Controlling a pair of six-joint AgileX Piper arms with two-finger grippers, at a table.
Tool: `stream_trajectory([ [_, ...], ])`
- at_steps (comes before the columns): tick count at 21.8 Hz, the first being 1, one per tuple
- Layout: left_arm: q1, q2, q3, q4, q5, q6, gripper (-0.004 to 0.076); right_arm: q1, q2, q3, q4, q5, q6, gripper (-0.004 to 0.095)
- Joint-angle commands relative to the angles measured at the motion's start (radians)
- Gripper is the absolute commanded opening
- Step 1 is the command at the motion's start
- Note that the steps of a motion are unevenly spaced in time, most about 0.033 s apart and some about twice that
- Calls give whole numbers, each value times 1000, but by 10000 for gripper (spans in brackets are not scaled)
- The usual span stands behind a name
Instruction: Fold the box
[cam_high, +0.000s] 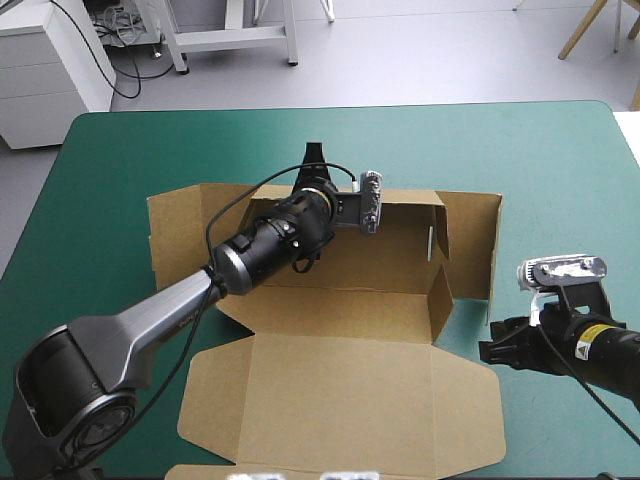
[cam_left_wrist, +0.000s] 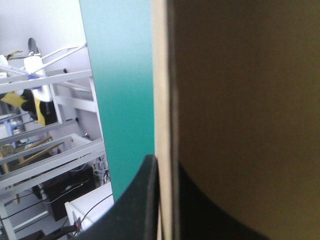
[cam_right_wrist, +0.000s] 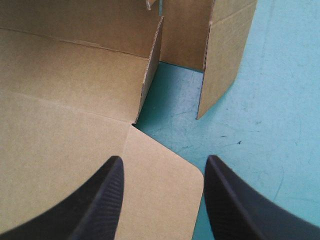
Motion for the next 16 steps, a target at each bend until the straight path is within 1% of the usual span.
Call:
stream_trajectory([
  [1, -100, -53, -17, 122, 31, -99, -10, -2, -1, -30, -9, -8, 1, 448],
  [2, -111, -53, -17, 125, 41, -105, -10, -2, -1, -38, -9, -8, 1, 448],
  [4, -122, -58, -6, 120, 68, -150, -10, -2, -1, -67, -44, -8, 17, 448],
  [5, -129, -85, 32, 120, 50, -197, -10, -2, -1, -95, -98, -8, 40, 448],
  [6, -132, -98, 53, 128, 36, -227, -10, -2, -1, -107, -128, -6, 50, 448],
  [7, -140, -138, 107, 164, -9, -297, -10, -2, -1, -135, -190, 7, 68, 448],
  [8, -149, -161, 141, 203, -29, -342, -10, -2, -1, -147, -205, 12, 68, 448],
  [9, -169, -200, 204, 294, -41, -410, -10, -2, -1, -162, -234, 12, 76, 441],
  [12, -208, -226, 280, 394, -24, -460, -10, -2, 6, -177, -249, 10, 95, 431],
  [13, -223, -228, 305, 398, -6, -463, -10, -2, 19, -184, -263, 10, 107, 431],
  [16, -231, -228, 327, 386, -1, -493, -10, -2, 46, -206, -313, -15, 153, 431],
])
